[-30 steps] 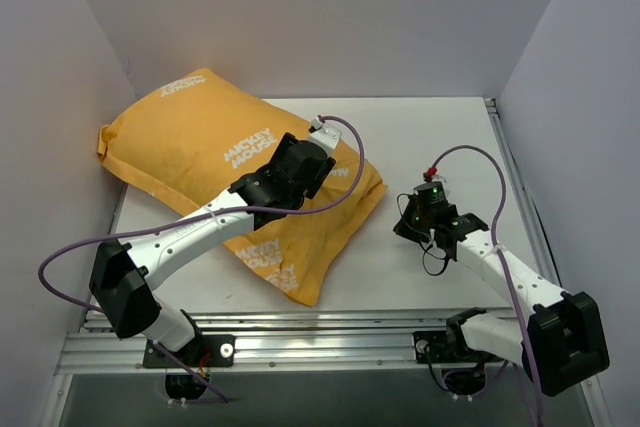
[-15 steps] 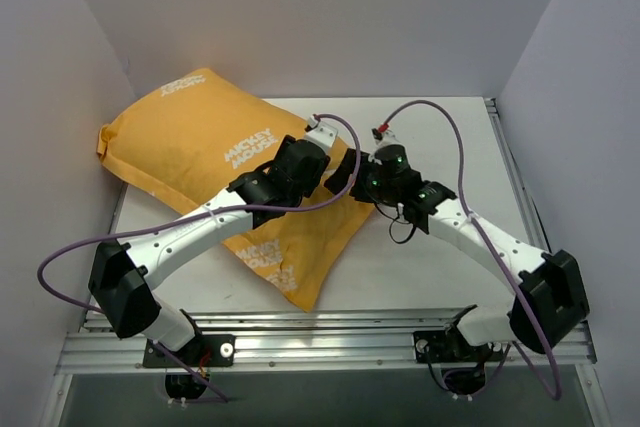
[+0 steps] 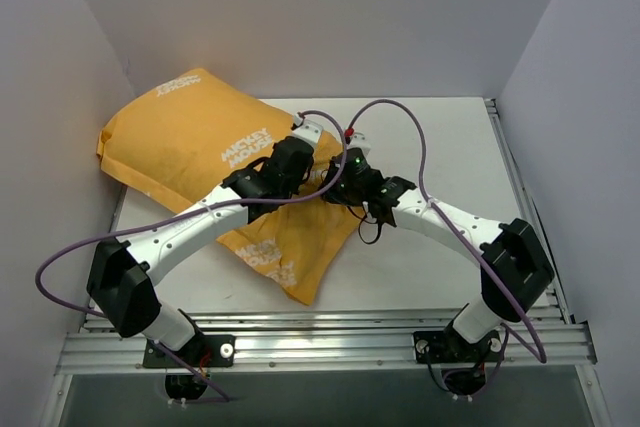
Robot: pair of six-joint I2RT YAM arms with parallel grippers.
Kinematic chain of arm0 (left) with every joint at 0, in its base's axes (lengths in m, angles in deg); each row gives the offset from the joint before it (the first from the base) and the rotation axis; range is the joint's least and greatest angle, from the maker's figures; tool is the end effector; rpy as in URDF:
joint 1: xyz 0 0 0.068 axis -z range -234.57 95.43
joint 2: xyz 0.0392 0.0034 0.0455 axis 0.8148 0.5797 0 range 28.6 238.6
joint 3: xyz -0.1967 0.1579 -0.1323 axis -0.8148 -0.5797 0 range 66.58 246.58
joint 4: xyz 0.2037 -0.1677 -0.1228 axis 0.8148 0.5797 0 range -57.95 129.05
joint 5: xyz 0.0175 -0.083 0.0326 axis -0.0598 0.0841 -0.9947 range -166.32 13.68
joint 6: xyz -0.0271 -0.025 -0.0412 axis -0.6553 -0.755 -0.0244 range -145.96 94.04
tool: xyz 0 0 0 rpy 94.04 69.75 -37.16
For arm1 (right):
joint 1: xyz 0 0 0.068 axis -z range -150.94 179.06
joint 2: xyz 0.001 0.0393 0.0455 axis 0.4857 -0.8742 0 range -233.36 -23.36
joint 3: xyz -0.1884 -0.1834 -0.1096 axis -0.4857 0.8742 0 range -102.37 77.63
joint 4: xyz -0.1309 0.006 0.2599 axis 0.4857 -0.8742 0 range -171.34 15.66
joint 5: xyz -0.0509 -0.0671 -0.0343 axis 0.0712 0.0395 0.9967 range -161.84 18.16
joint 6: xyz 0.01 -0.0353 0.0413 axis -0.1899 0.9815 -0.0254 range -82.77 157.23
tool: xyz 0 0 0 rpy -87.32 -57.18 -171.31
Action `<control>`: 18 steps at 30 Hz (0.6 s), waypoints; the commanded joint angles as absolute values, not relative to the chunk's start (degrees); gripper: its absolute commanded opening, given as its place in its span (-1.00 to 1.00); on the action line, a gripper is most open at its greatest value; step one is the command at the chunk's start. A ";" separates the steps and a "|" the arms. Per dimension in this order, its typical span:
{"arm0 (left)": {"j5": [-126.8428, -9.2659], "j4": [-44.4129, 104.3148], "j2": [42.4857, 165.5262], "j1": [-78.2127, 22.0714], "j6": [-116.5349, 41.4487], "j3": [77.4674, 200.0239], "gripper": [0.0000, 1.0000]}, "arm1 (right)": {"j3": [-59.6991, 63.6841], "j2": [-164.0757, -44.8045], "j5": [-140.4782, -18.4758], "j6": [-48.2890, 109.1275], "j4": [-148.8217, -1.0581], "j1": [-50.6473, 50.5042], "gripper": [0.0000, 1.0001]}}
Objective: Remove the pillowcase from the pillow
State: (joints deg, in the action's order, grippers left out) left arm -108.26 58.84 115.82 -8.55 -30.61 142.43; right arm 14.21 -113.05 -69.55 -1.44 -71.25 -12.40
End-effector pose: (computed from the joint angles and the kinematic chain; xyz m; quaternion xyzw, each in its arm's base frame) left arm 0.2731 -0.2542 0.3284 0.1929 0.8514 0.0439 0.4858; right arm 0.2974 0.2606 0.2774 -0.0094 0.8346 0.3416 0.4320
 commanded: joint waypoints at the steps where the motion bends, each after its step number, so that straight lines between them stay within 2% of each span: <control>1: -108.13 58.86 113.68 -10.71 -32.38 142.60 -0.68 | 18.37 -113.37 -59.80 -3.01 -78.81 -12.17 -1.00; 2: -108.39 58.95 113.59 -11.67 -32.47 142.60 -0.79 | 20.04 -112.49 -59.71 -3.46 -79.17 -11.82 -1.00; 6: -109.71 59.91 112.98 -14.31 -33.34 142.51 -0.93 | 29.79 -103.81 -59.88 -6.44 -81.46 -8.22 -1.00; 12: -108.49 61.14 112.54 -17.83 -34.66 141.37 -0.95 | 43.60 -90.89 -62.17 -10.83 -86.64 1.63 -1.00; 18: -105.77 61.41 113.68 -18.01 -37.38 138.74 -0.95 | 45.29 -85.41 -64.19 -11.82 -88.76 3.83 -1.00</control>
State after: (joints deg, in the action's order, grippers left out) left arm -100.98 58.36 115.23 -15.39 -36.51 140.49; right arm 43.63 -85.64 -70.16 -13.90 -73.46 1.90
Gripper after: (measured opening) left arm 0.043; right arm 0.004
